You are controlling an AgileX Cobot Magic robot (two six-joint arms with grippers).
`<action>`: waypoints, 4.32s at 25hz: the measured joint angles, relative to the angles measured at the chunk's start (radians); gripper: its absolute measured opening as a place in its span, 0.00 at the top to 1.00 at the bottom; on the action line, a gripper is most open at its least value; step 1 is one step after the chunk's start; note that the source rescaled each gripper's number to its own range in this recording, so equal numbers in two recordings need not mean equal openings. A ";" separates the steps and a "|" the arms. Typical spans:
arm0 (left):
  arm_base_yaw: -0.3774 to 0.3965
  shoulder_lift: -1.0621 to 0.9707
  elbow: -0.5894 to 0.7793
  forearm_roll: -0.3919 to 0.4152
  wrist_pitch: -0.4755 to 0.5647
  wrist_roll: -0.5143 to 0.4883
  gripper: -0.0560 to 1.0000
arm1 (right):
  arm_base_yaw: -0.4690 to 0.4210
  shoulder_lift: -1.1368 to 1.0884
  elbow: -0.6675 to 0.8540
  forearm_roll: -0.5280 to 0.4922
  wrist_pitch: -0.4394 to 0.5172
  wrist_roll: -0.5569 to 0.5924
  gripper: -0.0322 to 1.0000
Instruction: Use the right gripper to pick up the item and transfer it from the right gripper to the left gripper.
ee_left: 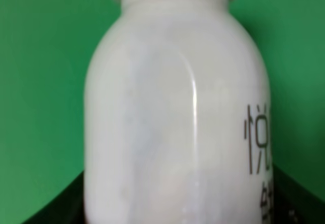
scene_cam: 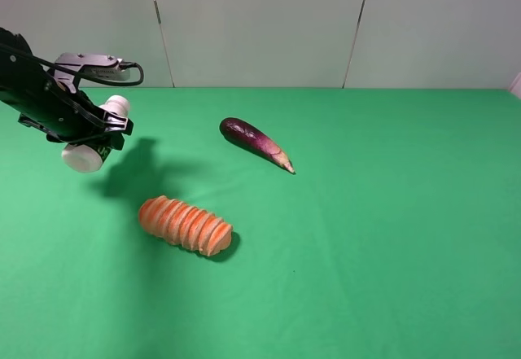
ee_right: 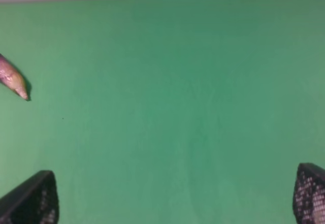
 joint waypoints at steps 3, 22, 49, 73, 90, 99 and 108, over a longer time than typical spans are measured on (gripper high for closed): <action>0.000 0.022 0.000 0.005 -0.017 0.000 0.94 | 0.000 0.000 0.000 0.000 0.000 0.000 0.00; 0.000 0.094 0.068 0.032 -0.185 0.000 0.94 | 0.000 0.000 0.000 0.000 -0.001 0.000 0.00; 0.000 0.127 0.071 0.032 -0.172 0.000 0.93 | 0.000 0.000 0.000 0.000 -0.001 0.000 0.00; 0.000 -0.222 0.072 0.033 -0.052 0.000 0.00 | 0.000 0.000 0.000 0.000 0.000 0.000 0.00; 0.000 -0.965 0.106 0.034 0.347 0.000 0.00 | 0.000 0.000 0.000 0.000 -0.001 0.000 0.00; 0.000 -1.194 0.190 0.062 0.612 0.000 0.00 | 0.000 0.000 0.000 0.000 -0.001 0.000 0.00; 0.000 -1.439 0.308 0.087 0.760 0.000 0.00 | 0.000 0.000 0.000 0.000 -0.001 0.000 0.00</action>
